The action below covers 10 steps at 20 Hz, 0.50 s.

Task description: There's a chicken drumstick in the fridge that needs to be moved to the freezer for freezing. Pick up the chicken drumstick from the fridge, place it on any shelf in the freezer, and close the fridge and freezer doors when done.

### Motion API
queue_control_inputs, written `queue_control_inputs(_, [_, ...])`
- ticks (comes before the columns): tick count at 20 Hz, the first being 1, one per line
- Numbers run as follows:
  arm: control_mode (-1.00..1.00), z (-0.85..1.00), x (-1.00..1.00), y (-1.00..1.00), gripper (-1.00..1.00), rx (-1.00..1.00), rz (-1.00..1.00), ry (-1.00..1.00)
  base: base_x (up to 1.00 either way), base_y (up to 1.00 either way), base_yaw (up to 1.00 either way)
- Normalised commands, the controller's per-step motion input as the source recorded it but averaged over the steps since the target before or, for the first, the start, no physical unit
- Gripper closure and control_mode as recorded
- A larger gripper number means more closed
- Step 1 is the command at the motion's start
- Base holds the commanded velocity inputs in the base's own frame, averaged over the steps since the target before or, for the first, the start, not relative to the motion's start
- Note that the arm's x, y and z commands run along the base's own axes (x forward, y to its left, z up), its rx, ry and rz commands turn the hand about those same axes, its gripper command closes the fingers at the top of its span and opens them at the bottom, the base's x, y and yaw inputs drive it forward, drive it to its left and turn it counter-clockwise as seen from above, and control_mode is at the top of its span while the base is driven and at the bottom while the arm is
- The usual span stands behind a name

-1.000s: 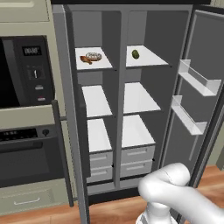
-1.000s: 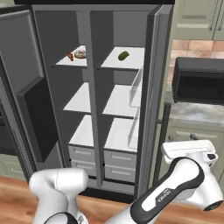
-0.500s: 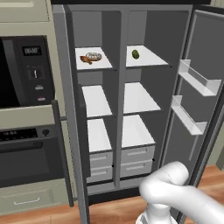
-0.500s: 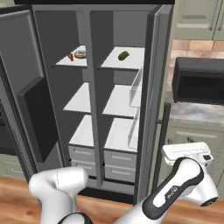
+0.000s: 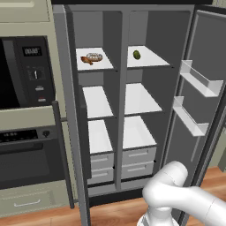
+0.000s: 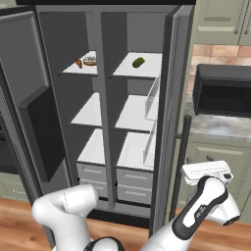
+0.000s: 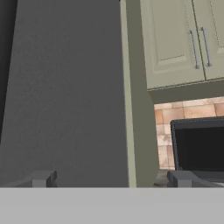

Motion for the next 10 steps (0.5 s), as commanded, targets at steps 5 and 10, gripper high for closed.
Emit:
queue_control_inputs(5, [-1.00, -0.34, 0.14, 0.08, -1.00, 0.00, 0.00, 0.00, 0.00, 0.00, 0.00])
queue_control_inputs(10, [-1.00, -0.22, -0.02, 0.47, -1.00, 0.00, 0.00, -0.01, 0.00, 0.00, 0.00])
